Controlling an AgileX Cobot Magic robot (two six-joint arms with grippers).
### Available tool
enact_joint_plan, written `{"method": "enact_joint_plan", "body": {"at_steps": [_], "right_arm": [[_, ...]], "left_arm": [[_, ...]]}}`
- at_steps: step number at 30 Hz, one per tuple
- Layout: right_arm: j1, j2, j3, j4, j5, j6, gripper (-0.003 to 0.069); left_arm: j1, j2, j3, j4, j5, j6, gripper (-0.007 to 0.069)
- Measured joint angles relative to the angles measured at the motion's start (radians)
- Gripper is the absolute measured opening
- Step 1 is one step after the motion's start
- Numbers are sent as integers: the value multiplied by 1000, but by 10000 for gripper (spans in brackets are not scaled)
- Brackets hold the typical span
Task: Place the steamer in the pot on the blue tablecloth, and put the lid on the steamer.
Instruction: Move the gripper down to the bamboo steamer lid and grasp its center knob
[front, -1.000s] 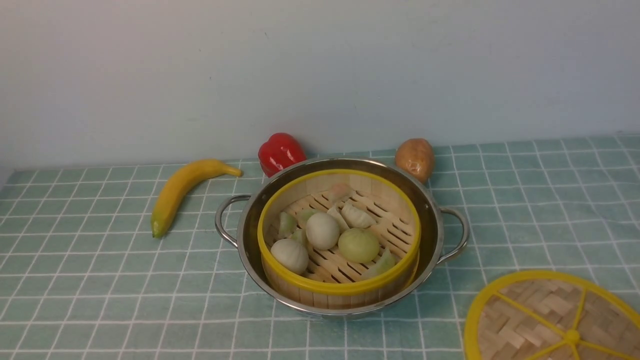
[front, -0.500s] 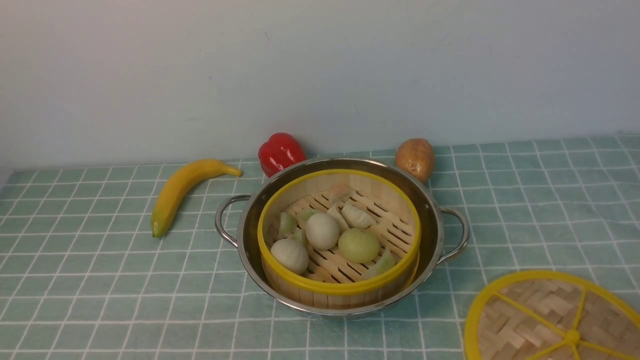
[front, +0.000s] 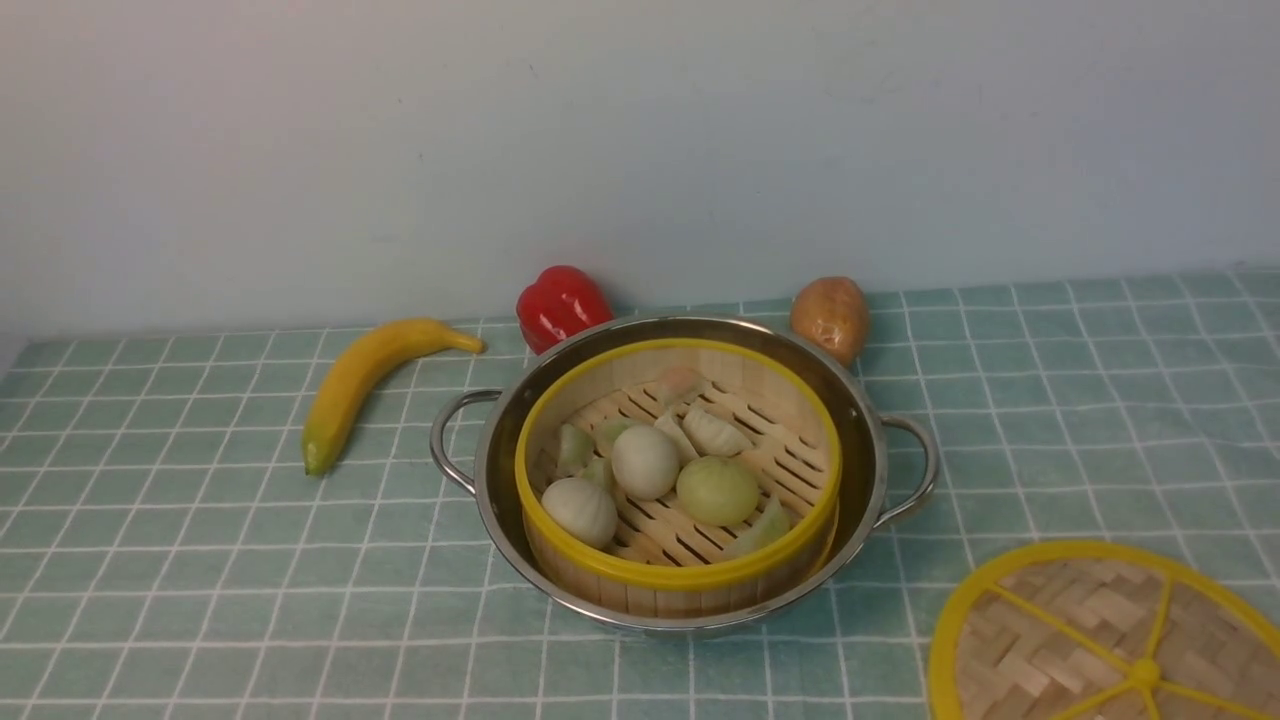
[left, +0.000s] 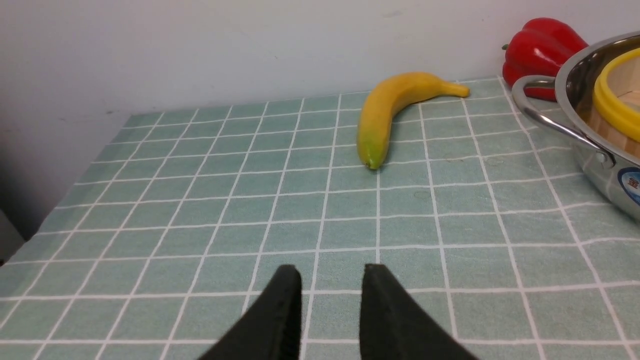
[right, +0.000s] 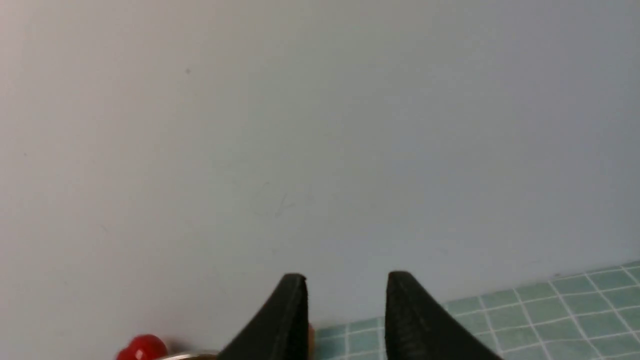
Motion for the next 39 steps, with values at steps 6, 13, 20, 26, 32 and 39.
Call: {"method": "enact_joint_plan", "body": {"at_steps": [6,13,20,26,32,39], "right_arm": [[0,21,-35,144,56,-33,240],[0,237,-169,156,441,-313,240],[0,602,-314,217,632,-770,240],[0,860,-334,383,564,-918,240],[0,1080,-349,353,563,-884,240],[6,1240,-394,297,578,-757,246]], "left_arm": [[0,0,0,1,0,0,170],[0,0,0,2,0,0,170],[0,0,0,2,0,0,190],[0,0,0,2,0,0,200],[0,0,0,2,0,0,202],[0,0,0,2,0,0,211]]}}
